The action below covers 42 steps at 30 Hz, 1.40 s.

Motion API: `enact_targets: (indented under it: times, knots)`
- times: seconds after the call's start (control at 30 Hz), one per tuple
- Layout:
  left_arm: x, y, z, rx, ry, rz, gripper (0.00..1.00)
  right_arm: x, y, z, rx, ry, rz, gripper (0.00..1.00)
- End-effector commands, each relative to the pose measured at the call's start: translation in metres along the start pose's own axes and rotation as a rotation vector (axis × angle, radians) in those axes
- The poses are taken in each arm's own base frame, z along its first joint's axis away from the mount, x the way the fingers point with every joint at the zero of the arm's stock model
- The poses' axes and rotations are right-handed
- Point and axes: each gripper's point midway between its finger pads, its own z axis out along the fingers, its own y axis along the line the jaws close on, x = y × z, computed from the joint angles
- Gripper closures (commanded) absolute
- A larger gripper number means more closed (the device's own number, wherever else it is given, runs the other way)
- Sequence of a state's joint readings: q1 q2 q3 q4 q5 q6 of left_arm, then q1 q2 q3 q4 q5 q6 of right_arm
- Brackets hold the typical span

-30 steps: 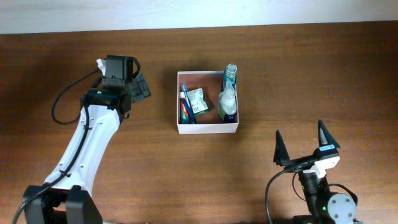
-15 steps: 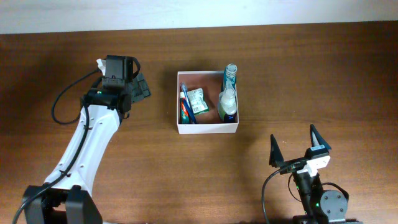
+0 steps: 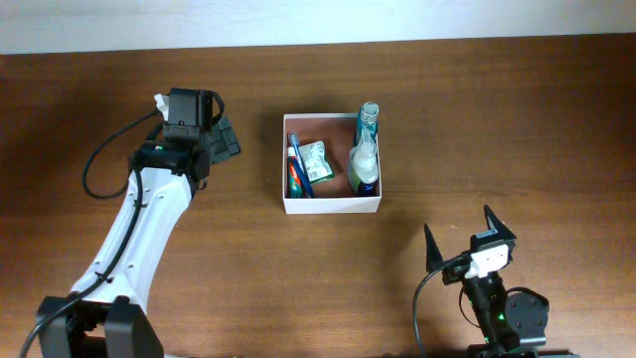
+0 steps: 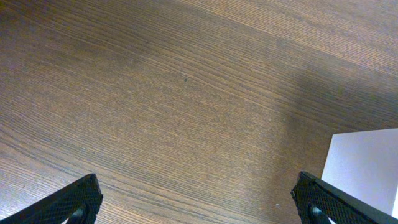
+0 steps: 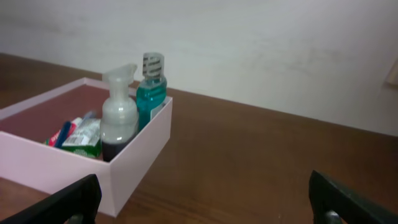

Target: Pack container

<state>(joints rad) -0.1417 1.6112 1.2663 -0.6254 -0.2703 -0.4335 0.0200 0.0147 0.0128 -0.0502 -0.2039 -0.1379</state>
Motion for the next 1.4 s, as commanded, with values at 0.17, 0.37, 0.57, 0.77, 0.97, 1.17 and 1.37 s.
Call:
enact_targets:
  times: [0.17, 0.37, 0.57, 0.77, 0.97, 1.17, 1.37]
  knots:
    - [-0.005, 0.001, -0.004, -0.002, -0.016, 0.002, 0.01, 0.003, -0.003, 0.0, 0.014, 0.005, -0.014, 0.02]
    - [-0.005, 0.001, -0.004, -0.002, -0.016, 0.002, 0.01, 0.003, -0.003, 0.0, 0.014, 0.005, -0.014, 0.02]
    - [-0.005, 0.001, -0.004, -0.002, -0.016, 0.002, 0.01, 0.003, -0.003, 0.0, 0.014, 0.005, -0.014, 0.02]
    - [-0.005, 0.001, -0.004, -0.002, -0.016, 0.002, 0.01, 0.003, -0.003, 0.0, 0.014, 0.005, -0.014, 0.02]
    - [-0.005, 0.001, -0.004, -0.002, -0.016, 0.002, 0.01, 0.003, -0.003, 0.0, 0.014, 0.005, -0.014, 0.02]
    - [-0.005, 0.001, -0.003, -0.002, -0.015, 0.002, 0.0, 0.003, -0.003, 0.0, 0.014, 0.005, -0.014, 0.02]
    - [0.009, 0.006, -0.003, -0.01, 0.006, 0.011, 0.01, 0.003, -0.003, 0.0, 0.014, 0.005, -0.014, 0.02]
